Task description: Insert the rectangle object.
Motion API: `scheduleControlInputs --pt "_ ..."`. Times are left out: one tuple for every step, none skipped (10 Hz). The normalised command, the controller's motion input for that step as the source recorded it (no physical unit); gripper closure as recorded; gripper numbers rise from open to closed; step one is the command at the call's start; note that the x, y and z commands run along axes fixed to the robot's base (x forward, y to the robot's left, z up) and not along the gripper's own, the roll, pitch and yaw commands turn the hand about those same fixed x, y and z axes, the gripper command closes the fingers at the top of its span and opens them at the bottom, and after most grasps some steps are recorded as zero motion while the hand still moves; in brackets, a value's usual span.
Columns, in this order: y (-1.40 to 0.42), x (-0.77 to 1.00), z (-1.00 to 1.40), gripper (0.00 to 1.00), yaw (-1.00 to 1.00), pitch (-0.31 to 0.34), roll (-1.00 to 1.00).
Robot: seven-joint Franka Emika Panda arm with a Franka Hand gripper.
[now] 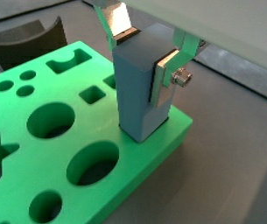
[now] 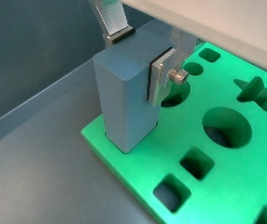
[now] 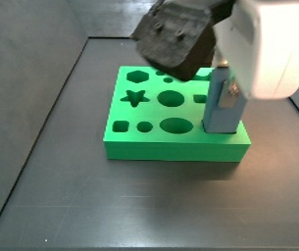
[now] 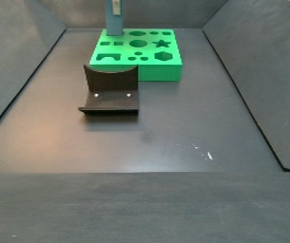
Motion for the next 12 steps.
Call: scheduleControlInputs --pt "0.00 -0.02 -0.22 1.00 -0.05 -0.004 0.00" --pt "0.02 0.01 -0.34 1.00 0.00 0.041 0.11" --pt "0.14 0.10 -0.37 1.00 0.07 0.061 0.16" --pt "0.17 0.11 -0.37 1.00 0.11 0.047 0.11" --pt "0.18 0.27 -0.39 1.00 0.10 0.044 0.00" --pt "0.23 0.41 -0.35 1.00 0.16 0.041 -0.02" --pt "0.37 0.40 -0.20 1.00 0.31 0.046 -0.11" --pt "0.35 0.15 -0.14 1.00 0.45 0.000 -0.15" --pt "0.28 -0.11 -0.14 1.00 0.00 0.000 -0.07" --pt "0.13 -0.53 -0.08 1.00 -0.38 0.000 0.01" --pt "0.08 0.00 0.00 1.00 0.00 0.000 -0.07" --pt "0.00 0.00 0.00 1.00 0.00 0.000 0.00"
